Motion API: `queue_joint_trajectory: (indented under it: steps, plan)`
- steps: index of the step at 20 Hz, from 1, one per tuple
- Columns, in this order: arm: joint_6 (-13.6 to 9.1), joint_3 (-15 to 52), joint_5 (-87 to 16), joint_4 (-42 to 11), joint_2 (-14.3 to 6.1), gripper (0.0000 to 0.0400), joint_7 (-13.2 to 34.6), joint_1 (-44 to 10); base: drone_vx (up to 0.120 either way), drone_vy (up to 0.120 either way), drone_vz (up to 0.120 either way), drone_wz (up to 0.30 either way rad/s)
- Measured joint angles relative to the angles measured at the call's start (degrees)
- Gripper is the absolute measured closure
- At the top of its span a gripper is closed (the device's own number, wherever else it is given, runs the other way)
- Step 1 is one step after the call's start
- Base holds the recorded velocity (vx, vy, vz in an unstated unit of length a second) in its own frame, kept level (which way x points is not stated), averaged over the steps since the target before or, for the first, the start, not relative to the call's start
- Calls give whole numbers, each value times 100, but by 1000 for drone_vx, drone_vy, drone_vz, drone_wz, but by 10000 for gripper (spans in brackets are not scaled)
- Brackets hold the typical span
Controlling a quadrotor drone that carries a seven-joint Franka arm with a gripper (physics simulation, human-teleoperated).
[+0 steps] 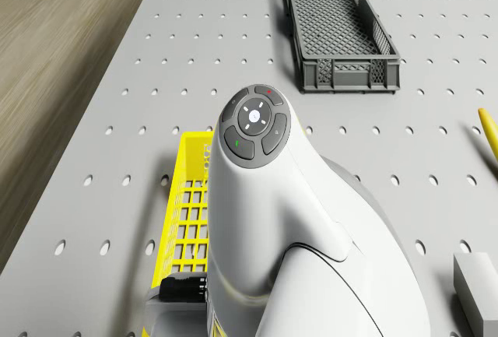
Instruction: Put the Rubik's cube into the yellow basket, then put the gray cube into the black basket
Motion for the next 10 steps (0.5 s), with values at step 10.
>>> queue_joint_trajectory:
  steps: [10]
  plan:
    - [21, 2, 9, 1, -23, 77, 3, -5, 36, 0, -92, 0]
